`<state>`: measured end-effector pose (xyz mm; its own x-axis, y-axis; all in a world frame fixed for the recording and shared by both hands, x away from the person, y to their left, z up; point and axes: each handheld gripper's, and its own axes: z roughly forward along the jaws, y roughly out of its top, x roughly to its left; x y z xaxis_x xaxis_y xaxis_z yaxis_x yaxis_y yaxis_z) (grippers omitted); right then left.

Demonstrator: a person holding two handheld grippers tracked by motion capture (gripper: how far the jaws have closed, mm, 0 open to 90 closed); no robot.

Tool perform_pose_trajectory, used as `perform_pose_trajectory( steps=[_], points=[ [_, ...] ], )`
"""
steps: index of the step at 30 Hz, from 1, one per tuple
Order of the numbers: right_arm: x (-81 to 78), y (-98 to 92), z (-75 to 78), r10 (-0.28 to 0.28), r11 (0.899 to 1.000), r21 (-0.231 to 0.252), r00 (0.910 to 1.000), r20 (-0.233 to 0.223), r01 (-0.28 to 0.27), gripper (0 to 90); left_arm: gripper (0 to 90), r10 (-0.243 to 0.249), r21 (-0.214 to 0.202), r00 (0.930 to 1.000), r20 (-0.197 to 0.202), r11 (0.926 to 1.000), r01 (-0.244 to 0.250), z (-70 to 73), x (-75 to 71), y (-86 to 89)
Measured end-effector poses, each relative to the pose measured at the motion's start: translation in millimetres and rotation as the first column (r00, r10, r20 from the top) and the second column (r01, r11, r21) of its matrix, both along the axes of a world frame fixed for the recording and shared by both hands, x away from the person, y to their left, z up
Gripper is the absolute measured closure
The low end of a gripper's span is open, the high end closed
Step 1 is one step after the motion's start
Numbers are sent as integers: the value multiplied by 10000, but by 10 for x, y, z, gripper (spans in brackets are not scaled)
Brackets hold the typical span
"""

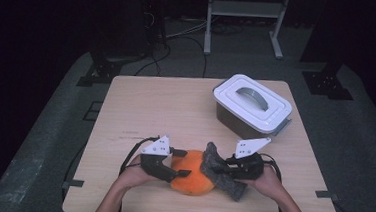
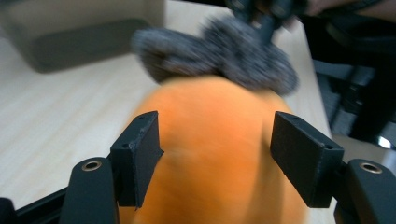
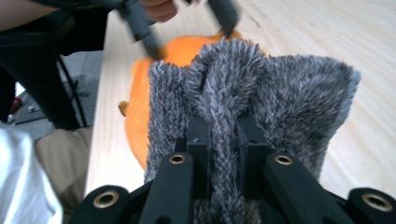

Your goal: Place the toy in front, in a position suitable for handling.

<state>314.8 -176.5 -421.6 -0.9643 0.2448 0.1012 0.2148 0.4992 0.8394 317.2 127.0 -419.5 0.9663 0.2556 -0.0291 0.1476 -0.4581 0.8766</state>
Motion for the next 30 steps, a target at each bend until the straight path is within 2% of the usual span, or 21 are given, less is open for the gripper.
perform_pose_trajectory(
  steps=[2,6,8,11,13,16,17,21,26,28,30],
  points=[
    [-33,-18,-14,82,10000,-23,10000,27,-82,778,327,7,102,10000,-41,9999,-7,-23,-9,-36],
    [-55,-77,-18,254,9996,-102,9996,-119,-255,778,333,-408,317,9991,-143,9986,413,-41,-46,-76],
    [-31,-123,43,87,10000,20,9999,-67,-87,777,334,-633,556,9979,-106,9964,638,-43,-64,-89],
    [21,-82,131,-183,9996,202,9998,126,181,778,337,-1012,613,9948,-139,9929,1019,-42,-81,-89],
    [54,15,153,-72,9999,149,9999,146,69,777,335,-1021,603,9946,-206,9928,1032,-28,-84,-81],
    [44,116,119,90,9999,-47,9998,183,-89,776,327,-792,560,9969,1,9953,790,0,-78,-55],
    [37,120,112,117,9999,-35,9998,154,-117,776,334,-789,500,9968,-94,9956,793,7,-75,-47],
    [1,36,52,119,9999,50,9999,-16,-119,776,358,-1058,566,9944,-77,9927,1060,-12,-92,-71],
    [-13,-151,-48,60,9999,-126,9992,-404,-66,776,363,-1528,688,9882,-74,9858,1530,-13,-138,-109],
    [0,-197,-28,-119,9998,-165,9992,-390,113,776,363,-1609,783,9869,-81,9838,1610,-14,-145,-121],
    [33,-197,27,-295,9996,-41,9992,-264,294,775,363,-1761,709,9843,-77,9818,1762,-17,-155,-123]
  ],
)
